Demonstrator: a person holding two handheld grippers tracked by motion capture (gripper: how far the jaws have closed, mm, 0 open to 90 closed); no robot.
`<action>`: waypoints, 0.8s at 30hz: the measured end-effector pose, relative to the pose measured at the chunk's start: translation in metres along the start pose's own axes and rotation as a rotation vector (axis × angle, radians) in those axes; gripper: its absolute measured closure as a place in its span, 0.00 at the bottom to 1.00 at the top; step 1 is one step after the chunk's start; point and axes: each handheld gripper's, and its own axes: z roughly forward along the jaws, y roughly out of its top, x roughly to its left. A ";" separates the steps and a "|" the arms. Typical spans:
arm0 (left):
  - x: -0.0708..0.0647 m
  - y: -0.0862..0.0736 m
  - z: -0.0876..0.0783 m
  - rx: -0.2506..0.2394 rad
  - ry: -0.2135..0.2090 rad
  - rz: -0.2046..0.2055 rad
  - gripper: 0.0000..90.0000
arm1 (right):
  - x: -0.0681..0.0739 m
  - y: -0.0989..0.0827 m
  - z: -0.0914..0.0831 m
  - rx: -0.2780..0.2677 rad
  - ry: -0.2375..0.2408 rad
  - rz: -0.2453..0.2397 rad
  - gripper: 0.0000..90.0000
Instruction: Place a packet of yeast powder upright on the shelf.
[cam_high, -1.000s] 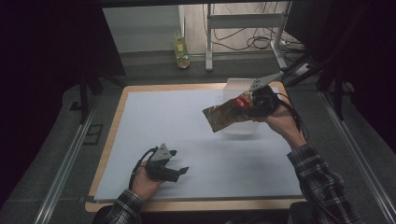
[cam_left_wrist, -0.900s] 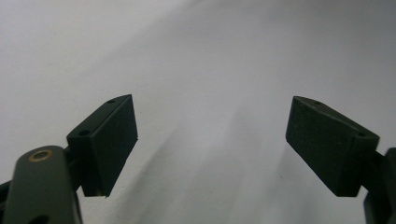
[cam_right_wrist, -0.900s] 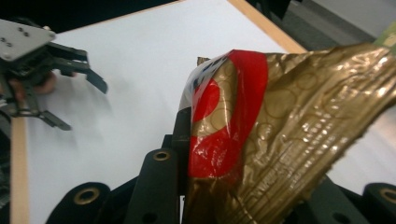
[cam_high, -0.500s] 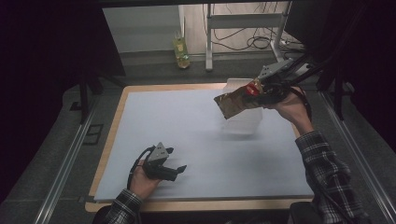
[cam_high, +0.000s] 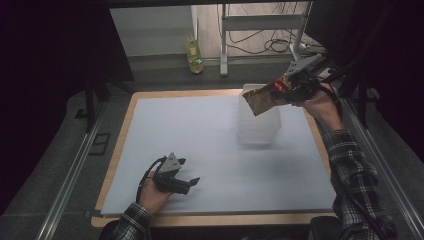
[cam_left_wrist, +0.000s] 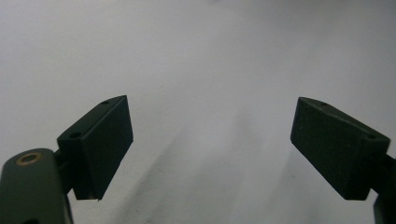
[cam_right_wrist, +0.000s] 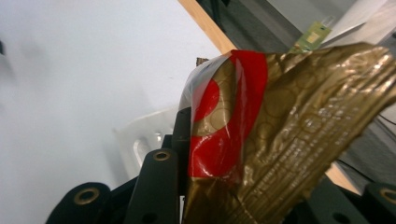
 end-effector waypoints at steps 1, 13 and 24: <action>0.000 0.000 0.000 0.000 -0.001 0.000 0.14 | -0.002 -0.001 0.000 0.005 -0.008 -0.004 0.78; 0.001 0.000 0.000 0.000 0.001 -0.005 0.14 | -0.023 -0.008 0.012 0.055 -0.021 -0.062 0.78; 0.003 -0.001 -0.002 -0.009 0.006 -0.013 0.12 | -0.033 -0.011 0.022 0.106 -0.016 -0.132 0.78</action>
